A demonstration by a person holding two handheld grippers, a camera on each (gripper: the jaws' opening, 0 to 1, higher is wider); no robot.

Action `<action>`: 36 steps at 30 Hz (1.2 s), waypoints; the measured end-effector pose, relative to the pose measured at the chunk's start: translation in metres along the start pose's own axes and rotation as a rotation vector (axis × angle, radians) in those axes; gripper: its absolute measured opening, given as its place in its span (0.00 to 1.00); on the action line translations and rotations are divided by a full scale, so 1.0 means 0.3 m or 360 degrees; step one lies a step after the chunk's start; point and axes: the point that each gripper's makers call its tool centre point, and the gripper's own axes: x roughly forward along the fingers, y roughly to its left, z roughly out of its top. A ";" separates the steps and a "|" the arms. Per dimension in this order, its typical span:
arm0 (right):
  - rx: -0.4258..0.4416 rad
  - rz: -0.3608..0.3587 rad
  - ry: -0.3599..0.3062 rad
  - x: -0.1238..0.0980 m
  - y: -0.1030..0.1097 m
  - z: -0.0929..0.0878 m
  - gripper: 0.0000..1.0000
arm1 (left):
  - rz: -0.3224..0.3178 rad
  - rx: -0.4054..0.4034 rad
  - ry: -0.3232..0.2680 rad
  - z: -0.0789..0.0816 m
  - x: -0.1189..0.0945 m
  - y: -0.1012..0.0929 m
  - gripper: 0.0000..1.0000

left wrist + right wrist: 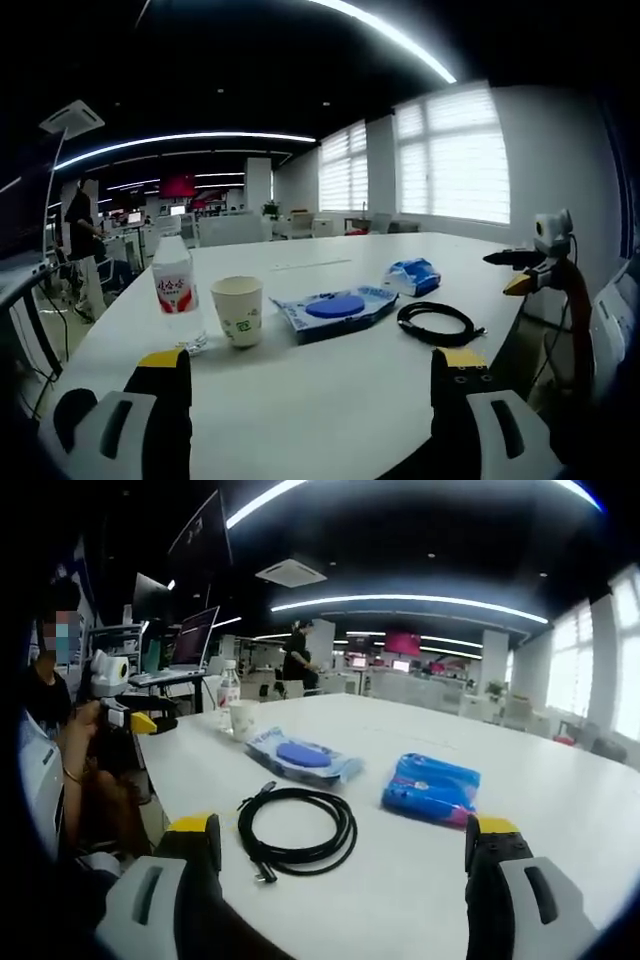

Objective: Arrange the tabletop items into an orderly group along one side of the table until the central work area is clear of visible clutter.

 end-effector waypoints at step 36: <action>0.0041 -0.0055 0.0072 0.025 -0.048 -0.064 0.97 | 0.0026 -0.0051 -0.0022 0.019 0.010 0.022 0.98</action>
